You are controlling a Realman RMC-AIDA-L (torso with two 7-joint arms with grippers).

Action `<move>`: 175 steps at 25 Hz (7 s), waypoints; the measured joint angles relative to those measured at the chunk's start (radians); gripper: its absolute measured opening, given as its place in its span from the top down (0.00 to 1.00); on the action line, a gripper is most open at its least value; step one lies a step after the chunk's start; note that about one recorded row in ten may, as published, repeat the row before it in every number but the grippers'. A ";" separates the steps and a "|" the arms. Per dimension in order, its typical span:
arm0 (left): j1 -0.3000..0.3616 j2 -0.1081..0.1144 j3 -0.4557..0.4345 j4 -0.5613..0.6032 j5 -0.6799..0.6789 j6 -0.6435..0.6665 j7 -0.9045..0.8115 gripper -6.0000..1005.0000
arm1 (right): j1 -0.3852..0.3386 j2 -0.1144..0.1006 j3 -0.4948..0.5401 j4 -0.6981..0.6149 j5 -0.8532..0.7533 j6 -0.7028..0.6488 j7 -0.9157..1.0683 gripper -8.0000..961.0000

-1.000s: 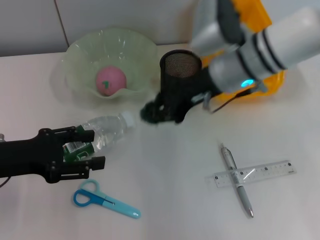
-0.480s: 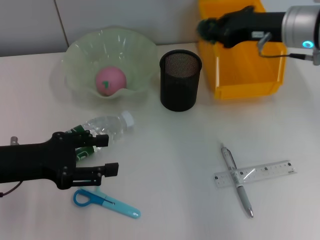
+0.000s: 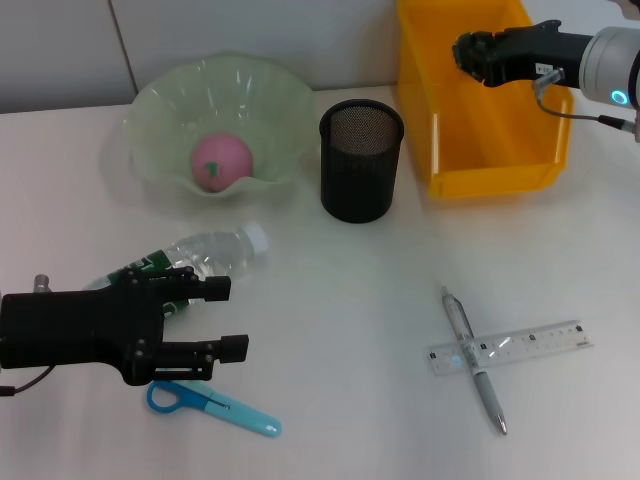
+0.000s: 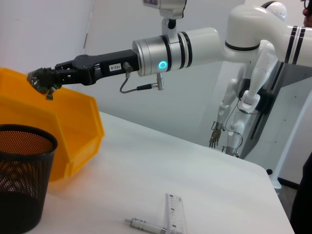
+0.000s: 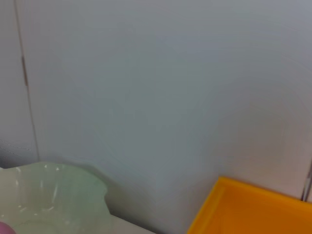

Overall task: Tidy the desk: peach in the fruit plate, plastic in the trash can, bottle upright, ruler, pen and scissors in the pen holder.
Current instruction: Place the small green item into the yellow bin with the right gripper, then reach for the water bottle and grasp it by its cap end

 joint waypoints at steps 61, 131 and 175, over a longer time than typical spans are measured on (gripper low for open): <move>-0.076 -0.013 -0.009 0.000 0.027 0.001 -0.043 0.22 | -0.141 -0.059 0.338 0.123 -0.103 -1.066 -0.263 0.23; -0.584 -0.103 0.403 0.090 0.845 -0.490 -0.901 0.23 | -0.138 -0.031 0.394 0.135 -0.107 -0.998 -0.479 0.23; -0.581 -0.103 0.473 0.025 0.842 -0.549 -0.910 0.25 | -0.127 -0.031 0.395 0.146 -0.107 -0.990 -0.475 0.23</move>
